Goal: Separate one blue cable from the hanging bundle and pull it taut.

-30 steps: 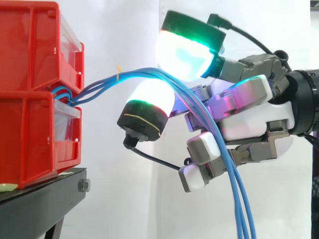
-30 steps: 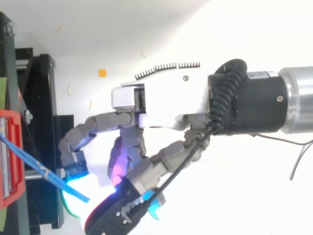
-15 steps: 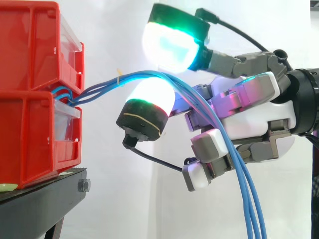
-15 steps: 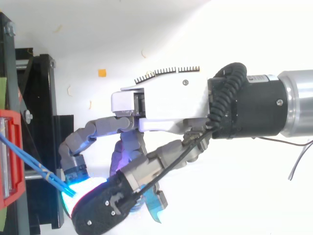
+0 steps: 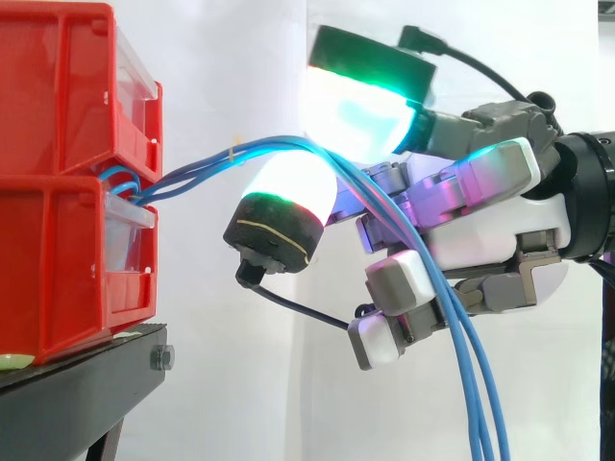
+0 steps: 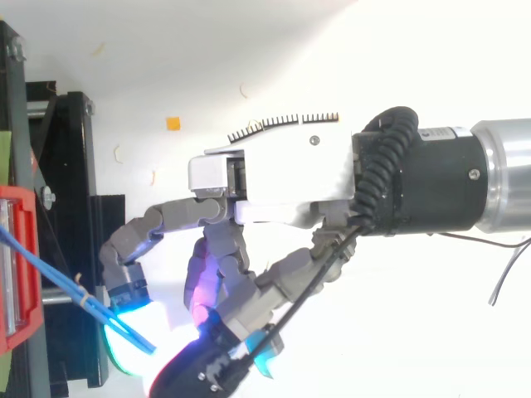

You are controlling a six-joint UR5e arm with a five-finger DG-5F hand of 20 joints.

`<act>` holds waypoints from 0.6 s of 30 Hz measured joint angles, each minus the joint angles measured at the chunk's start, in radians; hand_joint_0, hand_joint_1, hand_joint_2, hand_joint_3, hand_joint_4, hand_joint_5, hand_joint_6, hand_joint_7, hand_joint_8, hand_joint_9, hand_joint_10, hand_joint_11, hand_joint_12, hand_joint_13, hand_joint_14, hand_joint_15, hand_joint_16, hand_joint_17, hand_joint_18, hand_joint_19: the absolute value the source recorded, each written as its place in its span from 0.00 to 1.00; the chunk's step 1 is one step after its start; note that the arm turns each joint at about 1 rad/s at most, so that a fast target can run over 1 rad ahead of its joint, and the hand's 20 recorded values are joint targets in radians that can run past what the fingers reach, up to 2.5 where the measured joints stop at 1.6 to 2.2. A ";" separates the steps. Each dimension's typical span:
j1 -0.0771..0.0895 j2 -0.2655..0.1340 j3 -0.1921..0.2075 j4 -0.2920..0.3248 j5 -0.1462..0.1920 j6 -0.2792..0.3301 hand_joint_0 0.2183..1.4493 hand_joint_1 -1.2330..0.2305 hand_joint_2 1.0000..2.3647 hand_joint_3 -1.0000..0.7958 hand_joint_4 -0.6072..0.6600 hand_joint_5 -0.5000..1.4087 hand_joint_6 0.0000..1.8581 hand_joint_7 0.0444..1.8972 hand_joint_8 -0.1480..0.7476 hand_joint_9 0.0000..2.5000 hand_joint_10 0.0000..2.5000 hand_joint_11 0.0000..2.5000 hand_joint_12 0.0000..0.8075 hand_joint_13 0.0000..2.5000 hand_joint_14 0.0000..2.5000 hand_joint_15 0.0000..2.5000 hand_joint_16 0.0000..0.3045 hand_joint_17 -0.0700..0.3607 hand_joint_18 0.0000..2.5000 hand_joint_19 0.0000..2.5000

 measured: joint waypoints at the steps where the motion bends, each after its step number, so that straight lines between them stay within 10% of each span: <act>1: 0.000 0.000 0.000 0.000 0.000 0.000 0.39 0.15 0.01 0.36 0.57 0.33 0.27 0.67 0.30 0.70 0.00 0.08 0.27 0.47 0.01 0.16 0.15 0.40 0.32 0.21; 5: 0.000 0.000 0.000 0.000 0.000 0.000 0.22 0.23 0.00 0.28 0.59 0.33 0.27 0.67 0.31 0.70 0.00 0.07 0.30 0.48 0.01 0.15 0.18 0.44 0.33 0.19; 13: 0.000 0.000 0.000 0.000 -0.002 0.000 0.23 0.55 0.00 0.28 0.56 0.33 0.27 0.66 0.28 0.72 0.00 0.04 0.29 0.49 0.01 0.15 0.17 0.44 0.32 0.20; 18: 0.000 0.000 0.000 -0.001 -0.002 0.000 0.34 0.46 0.00 0.28 0.54 0.33 0.27 0.67 0.27 0.72 0.00 0.07 0.27 0.48 0.01 0.15 0.15 0.40 0.30 0.21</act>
